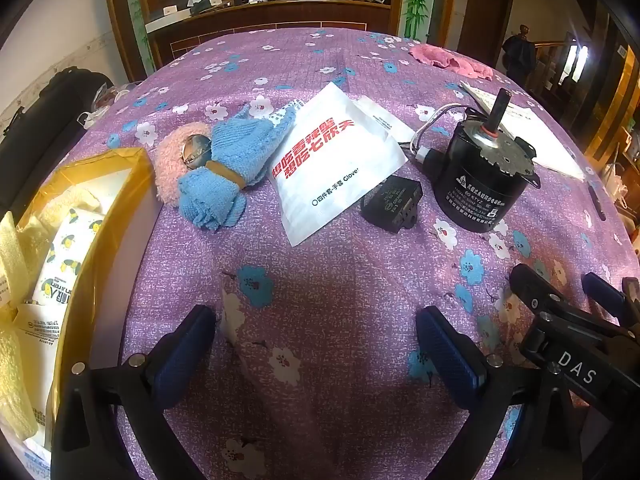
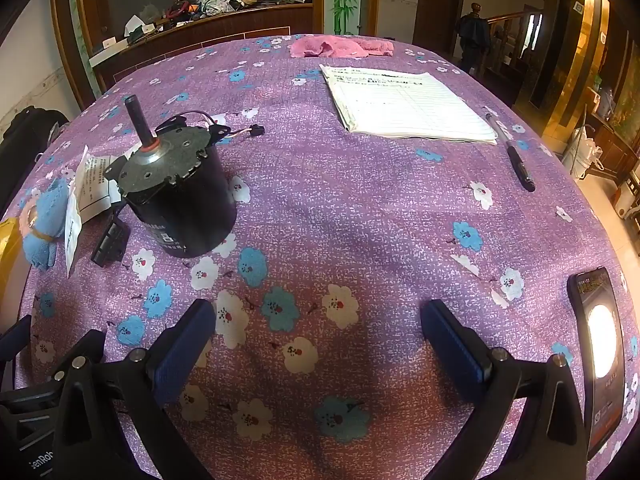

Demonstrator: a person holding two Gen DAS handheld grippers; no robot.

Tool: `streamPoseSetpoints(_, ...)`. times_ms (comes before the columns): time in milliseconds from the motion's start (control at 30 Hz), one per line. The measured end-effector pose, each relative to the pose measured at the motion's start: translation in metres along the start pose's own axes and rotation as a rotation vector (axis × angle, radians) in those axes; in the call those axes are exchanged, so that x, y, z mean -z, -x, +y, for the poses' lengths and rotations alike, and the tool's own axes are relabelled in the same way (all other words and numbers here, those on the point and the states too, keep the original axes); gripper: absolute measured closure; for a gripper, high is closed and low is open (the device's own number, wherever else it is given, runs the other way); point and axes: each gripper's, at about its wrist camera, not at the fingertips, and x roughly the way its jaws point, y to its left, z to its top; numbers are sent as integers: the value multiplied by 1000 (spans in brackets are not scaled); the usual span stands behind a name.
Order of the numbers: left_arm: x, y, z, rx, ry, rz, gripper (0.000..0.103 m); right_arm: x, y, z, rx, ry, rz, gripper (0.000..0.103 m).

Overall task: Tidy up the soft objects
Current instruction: 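Move the left tool toward the blue cloth while the right tool approaches the red-print packet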

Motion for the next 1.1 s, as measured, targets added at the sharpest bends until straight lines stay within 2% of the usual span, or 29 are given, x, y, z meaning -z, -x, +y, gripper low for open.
streamPoseSetpoints(133, 0, 2, 3, 22, -4, -3, 1, 4, 4, 1, 9, -1, -3, 1)
streamPoseSetpoints(200, 3, 12, 13, 19, 33, -25, 7, 8, 17, 0, -11, 22, 1, 1)
streamPoseSetpoints(233, 9, 23, 18, 8, 53, -57, 7, 9, 31, -2, -43, 41, -58, 1)
streamPoseSetpoints(300, 17, 44, 26, 36, 51, -93, 14, 10, 55, 5, -28, 106, -163, 1)
streamPoseSetpoints(367, 24, 63, 29, 78, 68, -114, 14, 9, 73, 10, -123, 144, -186, 1)
streamPoseSetpoints(400, 29, 77, 30, 69, 78, -145, 14, 6, 79, 11, -218, 140, -160, 1)
streamPoseSetpoints(467, 36, 105, 35, 69, 93, -221, 14, 1, 86, 14, -341, 117, -145, 1)
streamPoseSetpoints(533, 40, 129, 44, 87, 106, -265, 14, 0, 93, 26, -370, 128, -178, 0)
streamPoseSetpoints(600, 42, 138, 56, 76, 117, -269, 14, 1, 89, 37, -401, 153, -151, 0)
streamPoseSetpoints(700, 45, 139, 72, 1, 116, -245, 14, 14, 89, 52, -513, 147, -67, 0)
streamPoseSetpoints(800, 49, 135, 86, 14, 146, -209, 14, 23, 74, 54, -547, 81, 82, 0)
streamPoseSetpoints(867, 51, 134, 91, 49, 154, -179, 14, 26, 70, 52, -551, 52, 127, 0)
streamPoseSetpoints(933, 51, 136, 90, 54, 157, -177, 14, 22, 76, 53, -514, 78, 88, 0)
streamPoseSetpoints(1000, 45, 136, 88, 89, 157, -166, 14, 9, 87, 58, -516, 113, 21, 1)
streamPoseSetpoints(1067, 39, 138, 91, 125, 171, -165, 14, -6, 88, 62, -544, 139, -6, 7)
streamPoseSetpoints(1100, 33, 140, 94, 146, 183, -172, 14, -12, 88, 68, -560, 158, -8, 17)
